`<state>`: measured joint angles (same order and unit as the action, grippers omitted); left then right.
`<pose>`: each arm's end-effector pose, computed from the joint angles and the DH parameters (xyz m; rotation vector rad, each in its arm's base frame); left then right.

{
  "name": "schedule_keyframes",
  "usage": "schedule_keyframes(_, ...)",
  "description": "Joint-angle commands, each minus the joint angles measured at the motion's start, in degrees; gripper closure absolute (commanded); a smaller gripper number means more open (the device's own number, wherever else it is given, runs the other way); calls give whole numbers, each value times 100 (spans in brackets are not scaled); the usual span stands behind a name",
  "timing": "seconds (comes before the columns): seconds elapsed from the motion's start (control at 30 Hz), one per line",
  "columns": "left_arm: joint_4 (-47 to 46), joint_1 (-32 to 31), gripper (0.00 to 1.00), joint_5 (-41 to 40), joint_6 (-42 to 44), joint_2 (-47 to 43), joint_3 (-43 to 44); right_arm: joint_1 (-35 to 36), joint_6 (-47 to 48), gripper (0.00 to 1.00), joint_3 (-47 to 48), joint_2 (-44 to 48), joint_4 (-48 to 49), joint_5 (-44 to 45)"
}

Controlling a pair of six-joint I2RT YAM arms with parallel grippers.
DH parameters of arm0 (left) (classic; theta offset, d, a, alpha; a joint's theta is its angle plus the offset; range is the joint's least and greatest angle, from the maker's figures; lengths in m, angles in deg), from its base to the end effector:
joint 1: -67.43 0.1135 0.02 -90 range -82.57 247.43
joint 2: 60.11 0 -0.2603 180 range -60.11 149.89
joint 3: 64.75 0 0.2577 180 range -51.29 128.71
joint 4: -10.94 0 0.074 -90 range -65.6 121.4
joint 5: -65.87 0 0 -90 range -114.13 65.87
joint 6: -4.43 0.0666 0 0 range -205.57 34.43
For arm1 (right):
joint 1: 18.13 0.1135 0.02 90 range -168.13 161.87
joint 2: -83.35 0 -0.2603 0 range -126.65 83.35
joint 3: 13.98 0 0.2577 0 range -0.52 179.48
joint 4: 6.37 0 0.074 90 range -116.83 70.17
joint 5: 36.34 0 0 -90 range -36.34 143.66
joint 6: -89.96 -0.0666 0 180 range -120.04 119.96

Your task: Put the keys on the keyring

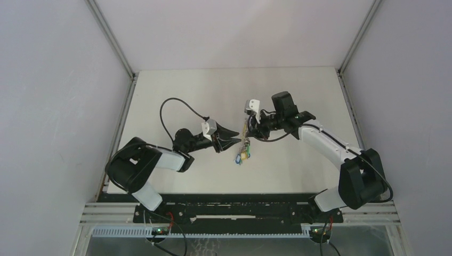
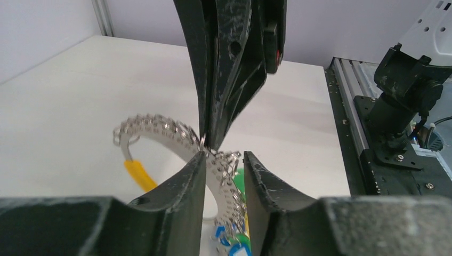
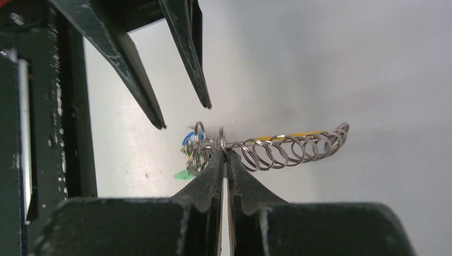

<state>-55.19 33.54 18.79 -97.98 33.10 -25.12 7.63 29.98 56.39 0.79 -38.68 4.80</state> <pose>0.2299 -0.2091 0.1927 0.9100 1.2139 -1.1603 0.2684 0.1852 0.2346 -1.3730 1.7153 0.9461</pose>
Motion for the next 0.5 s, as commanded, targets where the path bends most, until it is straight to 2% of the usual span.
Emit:
schedule_keyframes(0.0,-364,101,61,260,127,-20,-94,270,462,100,809,281,-1508,1438)
schedule_keyframes(0.13,-364,102,59,307,90,103,-21,798,522,100,1612,74,-2531,2697)
schedule_keyframes(0.27,-364,102,59,243,149,145,-21,1120,559,100,2158,-233,-3145,3349)
schedule_keyframes(0.47,-365,94,58,166,238,202,-37,1317,759,100,2395,-397,-3359,3353)
